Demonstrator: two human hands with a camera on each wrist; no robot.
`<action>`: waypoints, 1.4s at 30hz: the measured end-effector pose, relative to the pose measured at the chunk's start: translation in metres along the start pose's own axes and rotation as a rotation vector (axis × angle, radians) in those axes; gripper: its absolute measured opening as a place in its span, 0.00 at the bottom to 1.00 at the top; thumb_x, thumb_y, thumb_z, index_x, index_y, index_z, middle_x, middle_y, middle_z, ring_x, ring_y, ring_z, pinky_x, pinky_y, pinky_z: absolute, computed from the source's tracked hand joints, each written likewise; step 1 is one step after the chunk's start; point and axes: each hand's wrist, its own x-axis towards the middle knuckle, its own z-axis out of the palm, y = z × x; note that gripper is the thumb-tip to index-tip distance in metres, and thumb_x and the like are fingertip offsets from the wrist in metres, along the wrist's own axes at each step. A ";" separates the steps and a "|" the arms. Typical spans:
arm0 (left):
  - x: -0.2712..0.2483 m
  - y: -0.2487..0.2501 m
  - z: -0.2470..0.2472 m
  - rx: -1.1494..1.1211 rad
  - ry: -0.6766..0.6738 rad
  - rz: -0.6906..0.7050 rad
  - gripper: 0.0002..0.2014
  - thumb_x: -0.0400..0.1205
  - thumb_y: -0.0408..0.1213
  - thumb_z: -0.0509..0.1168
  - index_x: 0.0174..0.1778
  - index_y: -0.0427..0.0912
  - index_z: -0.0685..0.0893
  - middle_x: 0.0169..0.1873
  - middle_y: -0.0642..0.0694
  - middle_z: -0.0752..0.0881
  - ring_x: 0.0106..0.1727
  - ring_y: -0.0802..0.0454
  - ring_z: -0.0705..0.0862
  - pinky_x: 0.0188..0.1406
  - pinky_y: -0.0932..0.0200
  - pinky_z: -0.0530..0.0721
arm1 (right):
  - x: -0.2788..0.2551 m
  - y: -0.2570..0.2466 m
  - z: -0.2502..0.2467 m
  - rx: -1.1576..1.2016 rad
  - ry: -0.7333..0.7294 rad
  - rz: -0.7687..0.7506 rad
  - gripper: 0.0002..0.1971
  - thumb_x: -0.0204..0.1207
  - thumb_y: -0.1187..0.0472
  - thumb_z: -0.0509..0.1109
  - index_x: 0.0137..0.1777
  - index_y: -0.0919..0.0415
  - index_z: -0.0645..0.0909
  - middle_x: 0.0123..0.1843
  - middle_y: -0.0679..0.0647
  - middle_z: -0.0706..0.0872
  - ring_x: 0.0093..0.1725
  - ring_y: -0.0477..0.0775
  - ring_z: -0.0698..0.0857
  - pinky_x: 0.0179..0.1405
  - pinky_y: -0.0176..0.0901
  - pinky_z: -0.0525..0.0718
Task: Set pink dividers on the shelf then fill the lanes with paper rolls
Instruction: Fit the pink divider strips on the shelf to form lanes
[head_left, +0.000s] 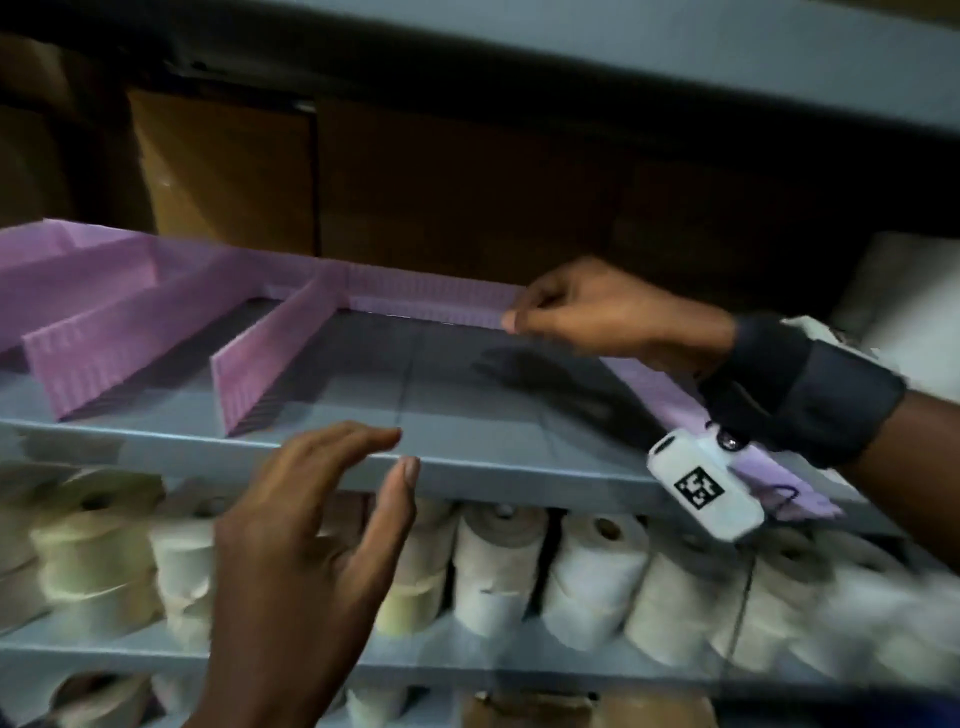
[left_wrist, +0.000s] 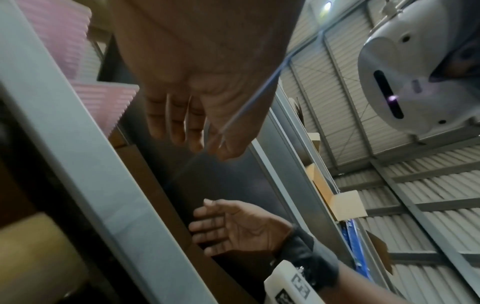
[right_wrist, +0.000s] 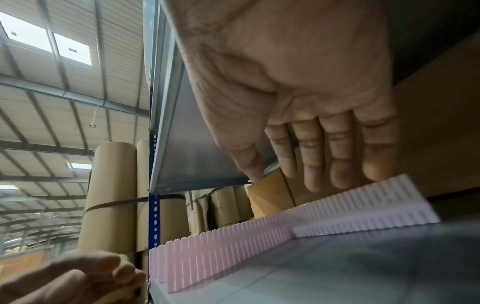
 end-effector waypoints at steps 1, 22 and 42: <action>-0.001 0.006 0.010 -0.030 -0.046 0.011 0.12 0.82 0.47 0.70 0.54 0.45 0.92 0.51 0.54 0.89 0.52 0.58 0.88 0.55 0.67 0.80 | -0.015 0.009 -0.007 0.002 0.031 0.019 0.12 0.75 0.42 0.73 0.49 0.48 0.89 0.43 0.44 0.91 0.42 0.43 0.88 0.41 0.41 0.87; -0.024 0.123 0.185 -0.006 -0.660 0.227 0.30 0.81 0.64 0.69 0.74 0.50 0.84 0.72 0.55 0.85 0.72 0.63 0.75 0.69 0.72 0.70 | -0.183 0.188 -0.038 -0.052 0.178 0.071 0.14 0.79 0.68 0.66 0.52 0.54 0.91 0.51 0.40 0.91 0.53 0.39 0.87 0.59 0.38 0.83; 0.009 0.104 0.152 0.227 0.006 0.511 0.12 0.87 0.32 0.65 0.61 0.31 0.89 0.48 0.39 0.93 0.44 0.47 0.90 0.41 0.52 0.86 | -0.176 0.213 -0.024 0.220 0.328 0.008 0.22 0.79 0.51 0.72 0.72 0.47 0.78 0.61 0.40 0.85 0.51 0.31 0.83 0.45 0.18 0.75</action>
